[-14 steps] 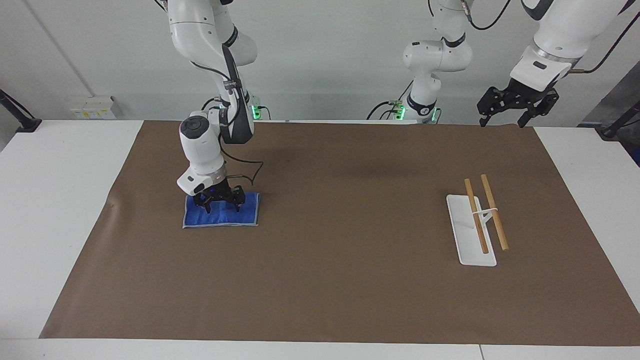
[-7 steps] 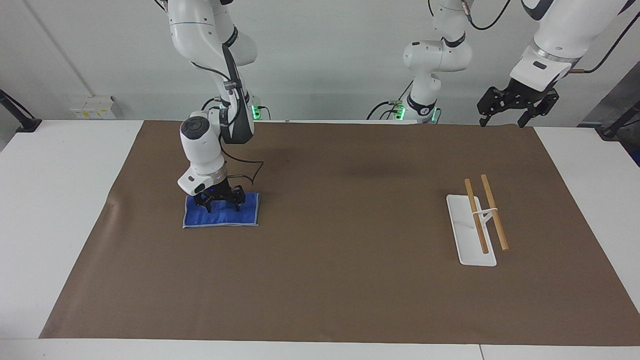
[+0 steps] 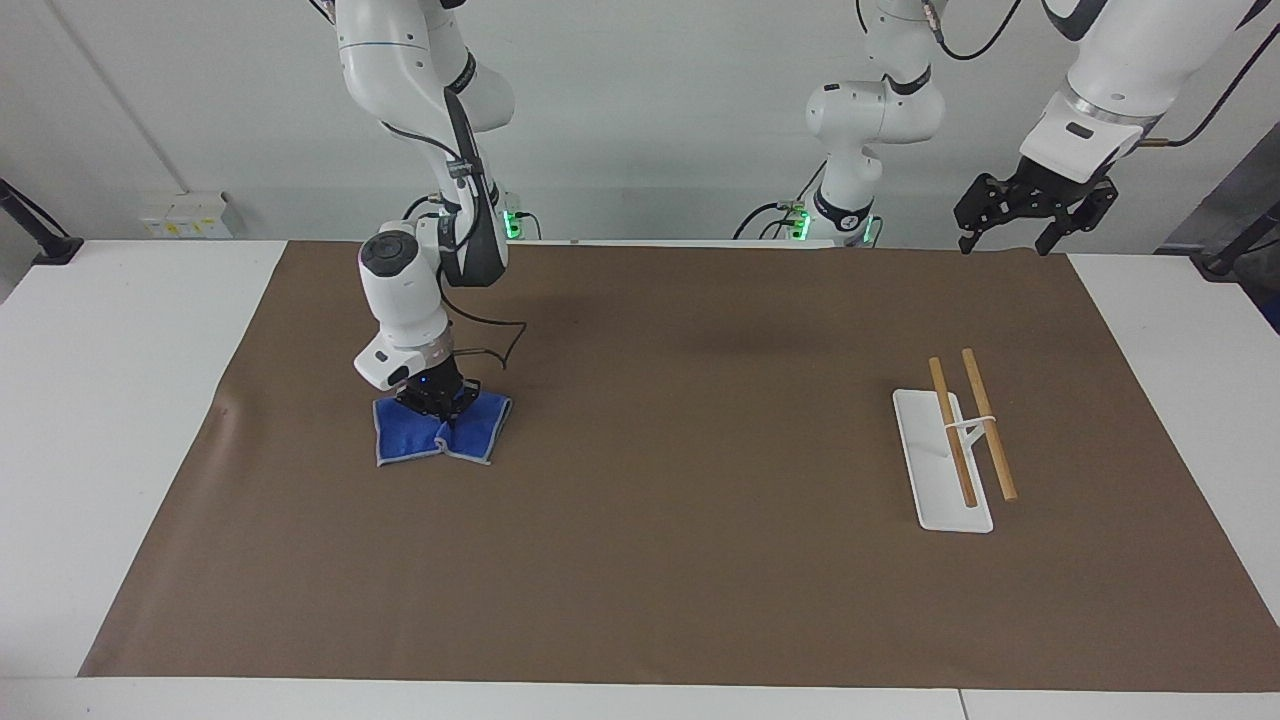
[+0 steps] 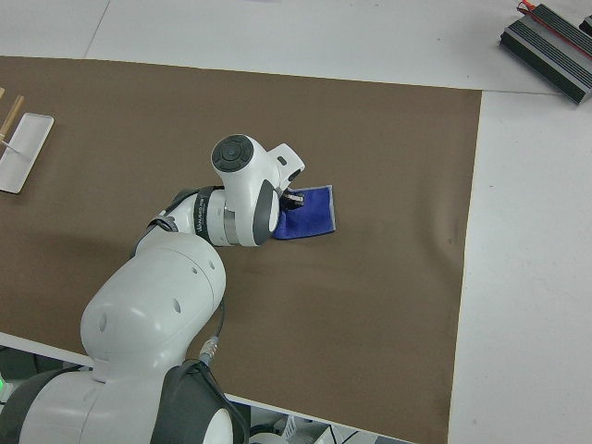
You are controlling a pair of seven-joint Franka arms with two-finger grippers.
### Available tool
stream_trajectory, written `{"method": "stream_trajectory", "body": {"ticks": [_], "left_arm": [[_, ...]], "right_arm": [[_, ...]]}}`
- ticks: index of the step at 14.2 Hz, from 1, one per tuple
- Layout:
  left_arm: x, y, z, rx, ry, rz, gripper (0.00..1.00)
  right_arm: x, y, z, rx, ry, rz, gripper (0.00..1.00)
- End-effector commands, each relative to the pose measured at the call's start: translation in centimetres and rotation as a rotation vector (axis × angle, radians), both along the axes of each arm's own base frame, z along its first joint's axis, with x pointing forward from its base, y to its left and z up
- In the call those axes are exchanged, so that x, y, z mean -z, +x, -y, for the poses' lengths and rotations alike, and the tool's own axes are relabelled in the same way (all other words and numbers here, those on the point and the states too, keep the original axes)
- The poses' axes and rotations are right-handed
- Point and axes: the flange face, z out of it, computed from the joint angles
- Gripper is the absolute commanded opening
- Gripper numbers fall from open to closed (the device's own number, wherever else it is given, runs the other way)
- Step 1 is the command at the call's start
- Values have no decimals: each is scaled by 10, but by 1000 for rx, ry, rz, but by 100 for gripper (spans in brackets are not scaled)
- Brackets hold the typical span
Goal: Right arm passes towel to left arm to hang
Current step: 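Lift the blue towel with the right gripper toward the table center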
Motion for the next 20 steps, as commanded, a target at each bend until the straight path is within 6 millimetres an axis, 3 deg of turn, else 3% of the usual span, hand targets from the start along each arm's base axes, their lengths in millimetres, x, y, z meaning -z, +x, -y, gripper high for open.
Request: {"method": "stream_trajectory", "body": {"ticks": [1, 5, 8, 10, 15, 19, 20], "left_arm": [[1, -4, -3, -13, 16, 2, 100], [1, -4, -3, -13, 16, 2, 100], [1, -4, -3, -13, 16, 2, 100], [1, -4, -3, -13, 16, -1, 100], [1, -13, 8, 5, -9, -43, 100], [11, -17, 34, -89, -170, -47, 100], [16, -19, 51, -130, -217, -33, 100]], "right_arm": [[-49, 14, -20, -5, 9, -28, 0], [-139, 38, -54, -13, 138, -17, 0], [-202, 52, -64, 37, 310, 8, 0], [-231, 54, -68, 73, 437, 24, 0], [-250, 47, -85, 104, 743, -8, 0], [-260, 42, -95, 164, 955, -50, 0], [-259, 41, -97, 188, 1011, -65, 0]]}}
